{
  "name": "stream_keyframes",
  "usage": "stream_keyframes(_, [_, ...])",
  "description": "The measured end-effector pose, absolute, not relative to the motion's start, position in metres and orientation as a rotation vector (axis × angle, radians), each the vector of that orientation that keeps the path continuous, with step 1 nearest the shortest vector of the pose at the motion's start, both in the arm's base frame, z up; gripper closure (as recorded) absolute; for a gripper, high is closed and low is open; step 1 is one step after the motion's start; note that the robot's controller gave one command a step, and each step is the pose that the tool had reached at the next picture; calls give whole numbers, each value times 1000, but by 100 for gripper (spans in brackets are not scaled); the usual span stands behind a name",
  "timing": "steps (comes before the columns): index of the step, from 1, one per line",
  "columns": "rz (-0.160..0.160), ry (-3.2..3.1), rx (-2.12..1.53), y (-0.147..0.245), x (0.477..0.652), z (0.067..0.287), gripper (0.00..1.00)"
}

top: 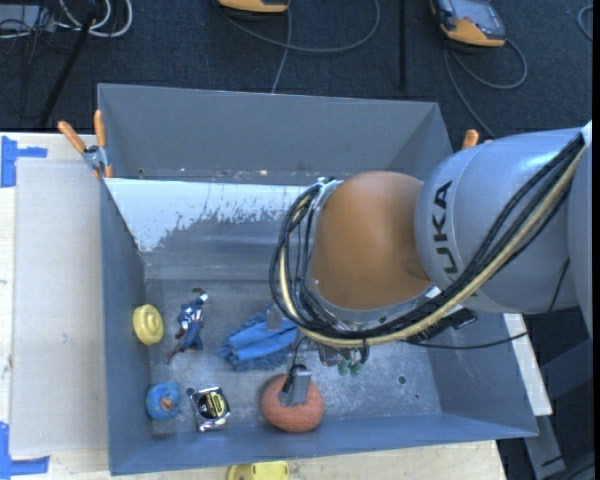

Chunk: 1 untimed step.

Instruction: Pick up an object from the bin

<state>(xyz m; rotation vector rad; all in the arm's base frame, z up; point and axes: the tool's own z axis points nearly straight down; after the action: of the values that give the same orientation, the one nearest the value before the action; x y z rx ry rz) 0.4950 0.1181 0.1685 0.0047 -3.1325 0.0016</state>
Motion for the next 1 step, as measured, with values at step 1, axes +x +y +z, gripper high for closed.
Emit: stream_keyframes(1, [0,-3140,-2,117,497,173,0])
